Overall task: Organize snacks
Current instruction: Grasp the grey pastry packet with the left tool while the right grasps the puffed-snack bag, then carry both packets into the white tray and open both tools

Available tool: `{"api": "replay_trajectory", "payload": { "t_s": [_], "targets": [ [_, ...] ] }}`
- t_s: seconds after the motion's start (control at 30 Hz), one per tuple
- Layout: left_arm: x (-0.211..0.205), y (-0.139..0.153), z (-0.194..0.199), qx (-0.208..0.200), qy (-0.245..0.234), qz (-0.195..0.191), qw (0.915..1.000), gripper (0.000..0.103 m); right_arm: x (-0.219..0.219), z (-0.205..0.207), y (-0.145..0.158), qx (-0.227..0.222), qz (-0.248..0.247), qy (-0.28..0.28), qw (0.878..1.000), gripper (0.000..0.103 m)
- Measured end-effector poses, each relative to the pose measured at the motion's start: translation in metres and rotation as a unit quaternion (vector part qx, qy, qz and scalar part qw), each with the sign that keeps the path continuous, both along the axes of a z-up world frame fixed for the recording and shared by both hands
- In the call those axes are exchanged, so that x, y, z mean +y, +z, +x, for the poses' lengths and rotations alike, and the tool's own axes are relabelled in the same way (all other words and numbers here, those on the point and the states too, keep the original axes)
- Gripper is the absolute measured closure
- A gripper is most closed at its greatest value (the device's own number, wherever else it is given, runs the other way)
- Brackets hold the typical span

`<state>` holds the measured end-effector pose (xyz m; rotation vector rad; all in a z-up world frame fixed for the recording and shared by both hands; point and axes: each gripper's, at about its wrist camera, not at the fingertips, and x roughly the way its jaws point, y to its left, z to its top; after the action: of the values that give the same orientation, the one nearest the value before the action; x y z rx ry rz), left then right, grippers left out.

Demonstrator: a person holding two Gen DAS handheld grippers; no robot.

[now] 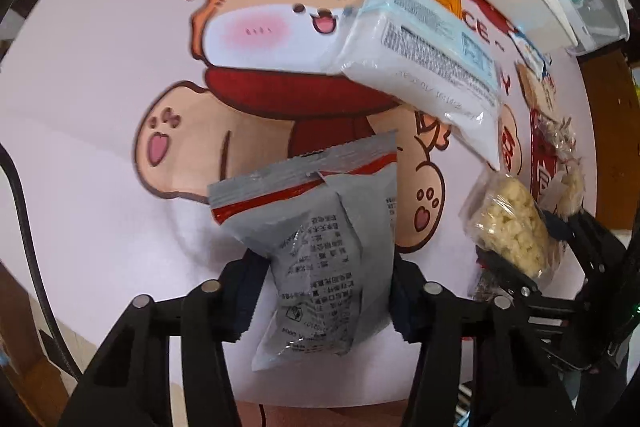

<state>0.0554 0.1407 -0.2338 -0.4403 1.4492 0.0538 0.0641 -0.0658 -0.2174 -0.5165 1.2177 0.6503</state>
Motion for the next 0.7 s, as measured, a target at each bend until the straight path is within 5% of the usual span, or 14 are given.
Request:
{"api": "replay_trajectory", "payload": {
  "t_s": [0.2,0.4,0.7],
  "targets": [
    [-0.013,0.039,-0.011,-0.042,0.003,0.029,0.9987,0.053,-0.022,-0.018,0.052,-0.055,0.055,-0.038,0.996,0.042],
    [-0.02,0.114,-0.024,-0.109,-0.015,0.051,0.9926,0.052,-0.046,-0.032,0.115,-0.118,0.087,-0.072,0.987,0.042],
    [-0.044,0.232,-0.004,-0.218,-0.078,0.108,0.9667,0.052,-0.092,0.006,0.208,-0.159,0.14,-0.148,0.966,0.042]
  ]
}}
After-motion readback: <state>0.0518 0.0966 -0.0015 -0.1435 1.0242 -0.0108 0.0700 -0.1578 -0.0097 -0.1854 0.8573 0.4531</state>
